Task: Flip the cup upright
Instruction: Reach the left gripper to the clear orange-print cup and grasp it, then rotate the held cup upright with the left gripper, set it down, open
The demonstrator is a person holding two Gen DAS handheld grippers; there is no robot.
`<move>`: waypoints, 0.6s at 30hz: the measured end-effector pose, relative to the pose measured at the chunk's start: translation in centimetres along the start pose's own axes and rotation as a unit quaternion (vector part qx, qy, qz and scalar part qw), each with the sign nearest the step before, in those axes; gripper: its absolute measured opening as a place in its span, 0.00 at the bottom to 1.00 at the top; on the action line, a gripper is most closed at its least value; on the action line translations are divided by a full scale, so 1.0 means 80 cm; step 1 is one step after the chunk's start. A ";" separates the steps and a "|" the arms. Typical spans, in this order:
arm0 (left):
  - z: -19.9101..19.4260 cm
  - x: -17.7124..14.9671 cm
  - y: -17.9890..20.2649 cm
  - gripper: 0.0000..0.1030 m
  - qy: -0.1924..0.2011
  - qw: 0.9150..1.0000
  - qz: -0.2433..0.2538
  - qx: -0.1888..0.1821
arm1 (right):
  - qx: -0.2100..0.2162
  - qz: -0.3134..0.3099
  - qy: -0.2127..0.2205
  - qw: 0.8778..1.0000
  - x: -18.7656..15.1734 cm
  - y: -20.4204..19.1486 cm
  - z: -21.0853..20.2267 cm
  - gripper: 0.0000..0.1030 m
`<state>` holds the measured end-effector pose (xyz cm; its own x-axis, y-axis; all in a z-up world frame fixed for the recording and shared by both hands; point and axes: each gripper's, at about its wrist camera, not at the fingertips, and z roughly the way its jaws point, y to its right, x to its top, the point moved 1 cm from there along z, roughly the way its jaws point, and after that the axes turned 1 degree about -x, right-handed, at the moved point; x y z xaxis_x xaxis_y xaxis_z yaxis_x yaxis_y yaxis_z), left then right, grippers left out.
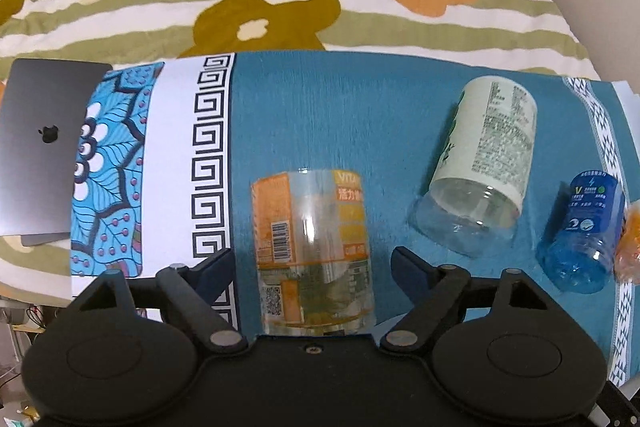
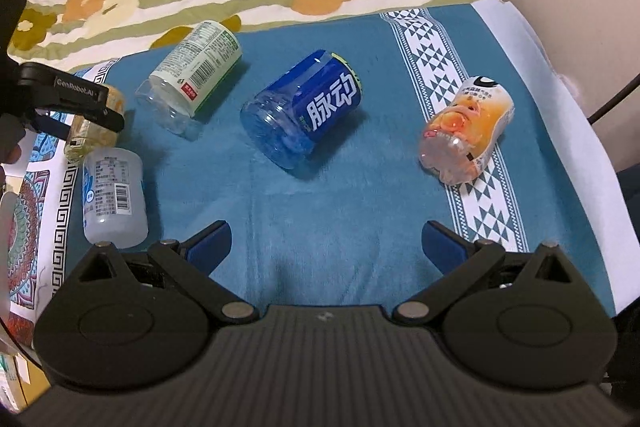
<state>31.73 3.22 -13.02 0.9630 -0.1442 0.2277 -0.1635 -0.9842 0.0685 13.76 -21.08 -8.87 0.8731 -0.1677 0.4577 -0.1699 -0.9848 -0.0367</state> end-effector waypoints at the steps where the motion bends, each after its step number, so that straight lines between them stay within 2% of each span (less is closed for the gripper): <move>1: 0.002 0.000 -0.001 0.80 -0.002 1.000 0.000 -0.001 | -0.001 -0.001 -0.001 1.000 0.001 -0.002 0.001 1.00; 6: 0.014 0.001 -0.006 0.63 -0.017 1.000 -0.002 -0.012 | -0.001 -0.001 -0.009 1.000 0.001 -0.010 0.007 1.00; 18: 0.002 -0.009 -0.016 0.62 -0.004 1.000 -0.014 -0.017 | 0.003 0.004 -0.005 1.000 -0.001 -0.011 0.004 1.00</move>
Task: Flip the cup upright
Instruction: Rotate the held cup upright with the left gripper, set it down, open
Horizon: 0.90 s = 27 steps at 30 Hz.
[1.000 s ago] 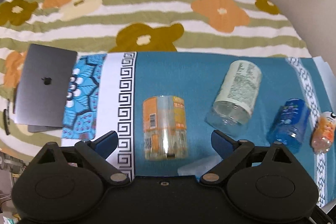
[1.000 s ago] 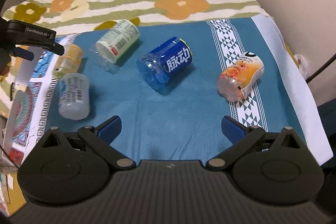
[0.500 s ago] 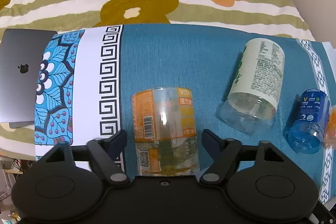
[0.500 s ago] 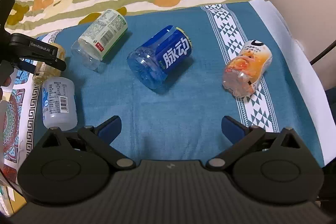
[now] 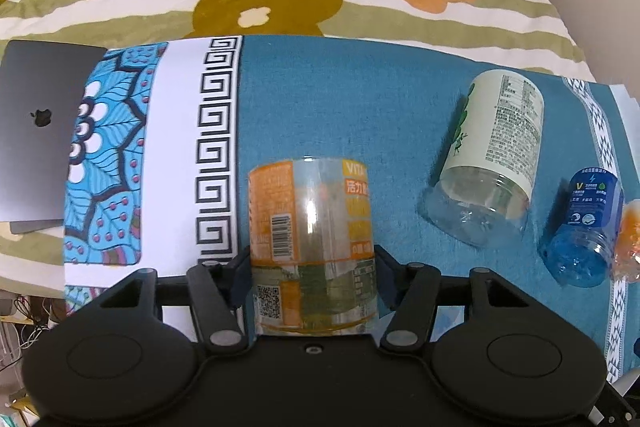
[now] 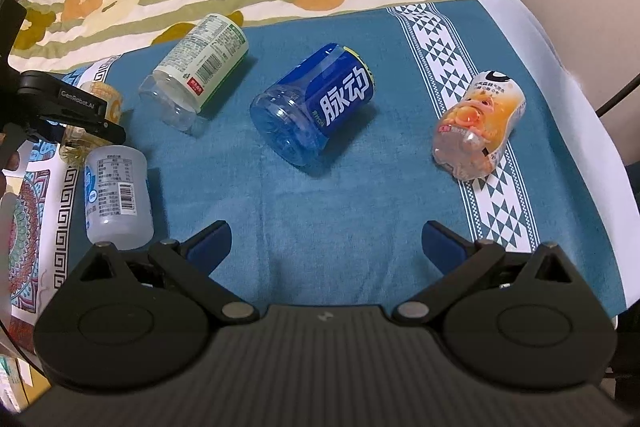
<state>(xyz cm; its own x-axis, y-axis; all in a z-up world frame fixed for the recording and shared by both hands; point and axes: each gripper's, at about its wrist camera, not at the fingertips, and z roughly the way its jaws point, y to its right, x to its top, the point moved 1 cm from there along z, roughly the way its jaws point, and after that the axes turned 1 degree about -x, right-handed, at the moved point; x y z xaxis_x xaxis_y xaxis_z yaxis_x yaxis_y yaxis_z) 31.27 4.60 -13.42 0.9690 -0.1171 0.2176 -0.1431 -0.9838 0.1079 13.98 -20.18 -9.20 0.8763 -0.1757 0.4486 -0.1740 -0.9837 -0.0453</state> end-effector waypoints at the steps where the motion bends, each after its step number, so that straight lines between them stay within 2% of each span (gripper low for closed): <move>1: -0.004 -0.002 -0.001 0.62 0.003 1.000 -0.001 0.002 | 0.002 0.000 0.001 1.000 -0.001 0.000 -0.002 1.00; 8: -0.045 -0.024 -0.007 0.62 0.030 0.999 -0.022 0.009 | 0.016 -0.006 0.014 1.000 -0.005 0.001 -0.020 1.00; 14: -0.087 -0.064 0.001 0.62 0.056 0.998 -0.042 0.010 | 0.030 -0.018 0.032 0.999 -0.011 0.008 -0.041 1.00; 21: -0.127 -0.123 0.042 0.62 0.078 0.995 -0.068 -0.010 | 0.046 -0.037 0.051 0.997 -0.026 0.031 -0.068 1.00; 27: -0.140 -0.168 0.094 0.62 0.086 0.993 -0.077 -0.026 | 0.057 -0.057 0.061 0.995 -0.044 0.061 -0.086 1.00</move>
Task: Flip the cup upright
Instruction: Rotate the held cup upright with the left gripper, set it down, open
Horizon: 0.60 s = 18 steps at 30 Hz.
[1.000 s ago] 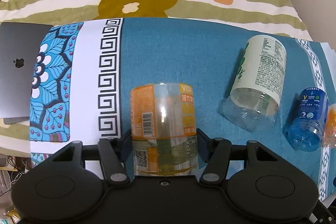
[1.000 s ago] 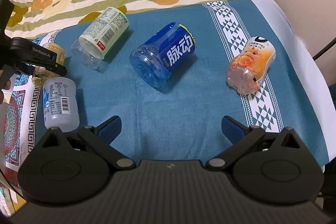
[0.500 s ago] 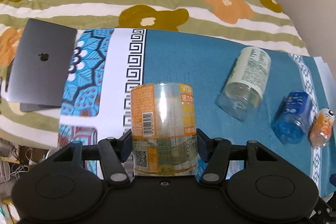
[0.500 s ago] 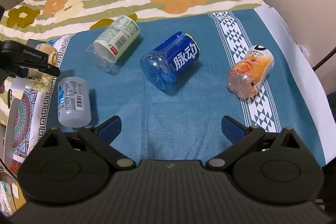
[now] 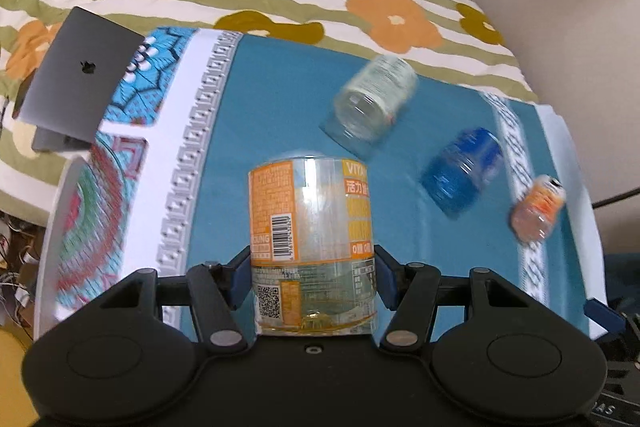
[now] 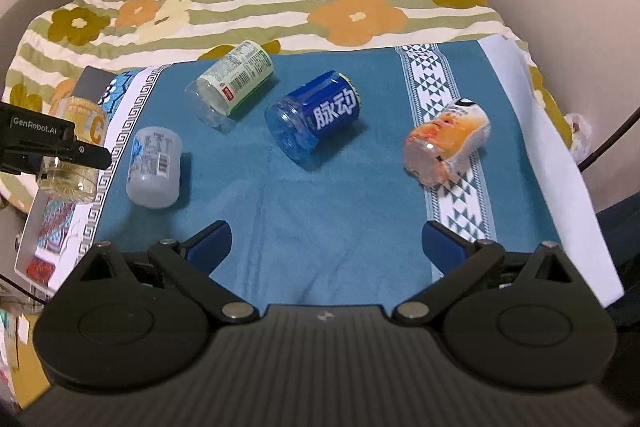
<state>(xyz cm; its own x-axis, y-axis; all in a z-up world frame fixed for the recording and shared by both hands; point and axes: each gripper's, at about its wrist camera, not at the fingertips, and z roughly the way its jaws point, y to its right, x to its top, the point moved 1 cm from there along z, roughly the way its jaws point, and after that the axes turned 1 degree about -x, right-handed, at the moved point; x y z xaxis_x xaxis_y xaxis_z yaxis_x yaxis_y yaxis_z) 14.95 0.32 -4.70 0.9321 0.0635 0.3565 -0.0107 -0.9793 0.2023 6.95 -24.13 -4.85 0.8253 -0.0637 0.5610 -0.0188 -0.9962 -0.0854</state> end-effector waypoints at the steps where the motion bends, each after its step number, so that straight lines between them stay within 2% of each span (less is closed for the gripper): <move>1: 0.000 -0.008 0.009 0.62 0.000 1.000 0.001 -0.001 | 0.002 -0.004 0.000 1.000 -0.004 0.005 -0.003 1.00; 9: 0.042 -0.056 0.072 0.62 -0.023 0.999 0.028 0.011 | 0.020 -0.050 -0.004 0.999 -0.033 0.041 -0.006 1.00; 18: 0.107 -0.062 0.097 0.62 -0.046 0.997 0.051 0.031 | 0.033 -0.048 -0.021 0.998 -0.048 0.071 0.018 1.00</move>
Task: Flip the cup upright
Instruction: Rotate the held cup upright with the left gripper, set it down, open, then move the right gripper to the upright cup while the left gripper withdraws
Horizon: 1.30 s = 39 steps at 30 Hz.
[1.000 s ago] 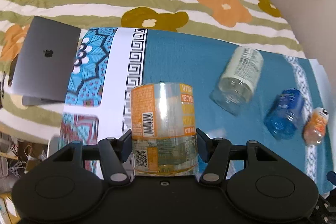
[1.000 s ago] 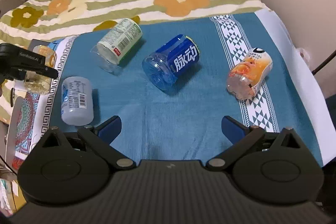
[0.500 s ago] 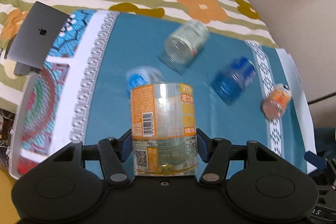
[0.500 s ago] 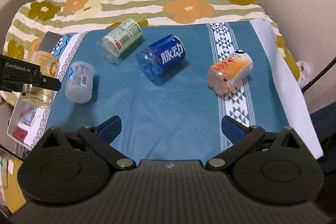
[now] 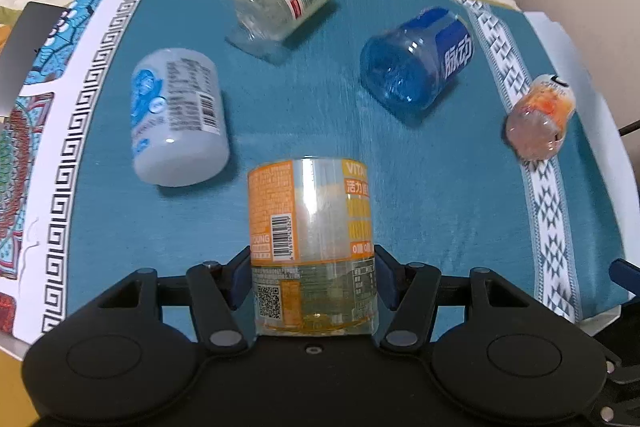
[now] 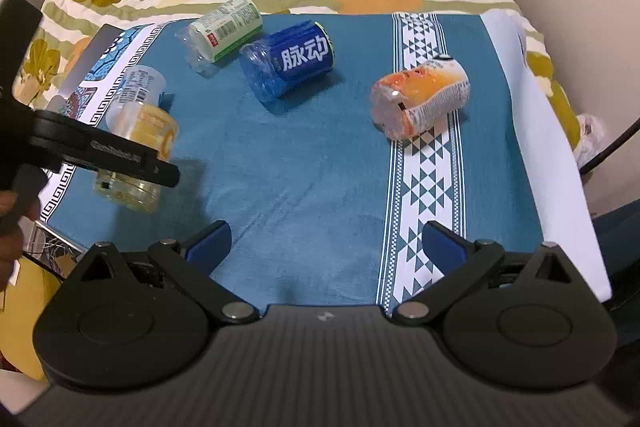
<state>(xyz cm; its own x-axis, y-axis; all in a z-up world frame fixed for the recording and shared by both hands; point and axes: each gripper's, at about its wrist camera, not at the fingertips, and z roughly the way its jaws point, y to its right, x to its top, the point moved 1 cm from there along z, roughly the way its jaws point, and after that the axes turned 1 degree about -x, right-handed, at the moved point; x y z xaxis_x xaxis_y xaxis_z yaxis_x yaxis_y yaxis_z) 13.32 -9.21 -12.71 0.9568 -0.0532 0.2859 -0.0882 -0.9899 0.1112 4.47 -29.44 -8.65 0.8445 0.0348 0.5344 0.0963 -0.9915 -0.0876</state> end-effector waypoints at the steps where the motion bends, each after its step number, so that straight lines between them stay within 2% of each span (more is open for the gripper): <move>1: 0.003 0.001 0.001 0.62 -0.002 1.000 0.000 -0.001 | 0.001 0.003 -0.001 1.000 -0.001 0.003 0.003 1.00; 13: 0.023 0.002 0.009 0.63 -0.023 0.999 0.026 0.003 | -0.005 0.042 -0.010 0.999 -0.010 0.017 0.014 1.00; 14: 0.024 0.002 0.010 0.66 -0.024 0.999 0.028 0.004 | -0.006 0.044 -0.010 0.999 -0.010 0.016 0.013 1.00; 15: 0.024 0.002 0.010 0.77 -0.022 0.999 0.030 0.006 | -0.006 0.045 -0.010 0.999 -0.011 0.016 0.013 1.00; 17: 0.020 0.002 0.011 0.92 -0.011 0.999 0.037 0.013 | -0.008 0.047 -0.009 0.999 -0.012 0.015 0.011 1.00; 21: 0.011 0.000 0.011 0.93 -0.001 0.999 0.049 0.016 | -0.010 0.052 -0.007 0.999 -0.012 0.015 0.008 1.00; 33: -0.033 -0.022 -0.027 0.93 0.015 0.999 0.021 -0.018 | -0.015 0.050 0.012 0.999 0.011 -0.004 -0.011 1.00; 36: -0.056 -0.031 -0.043 0.93 0.027 0.999 0.007 -0.028 | -0.005 0.040 0.014 0.999 0.029 -0.016 -0.017 1.00; 39: -0.076 -0.040 -0.062 0.94 0.038 0.999 -0.005 -0.031 | 0.027 0.035 0.003 0.999 0.053 -0.030 -0.018 1.00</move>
<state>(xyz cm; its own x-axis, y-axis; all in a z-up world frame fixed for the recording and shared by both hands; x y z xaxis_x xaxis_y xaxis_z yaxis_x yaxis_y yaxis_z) 8.99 -3.35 -8.38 0.9344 -0.0314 0.3549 -0.0988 -0.9799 0.1732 7.06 -27.07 -5.00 0.8466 -0.0351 0.5310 0.0660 -0.9832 -0.1701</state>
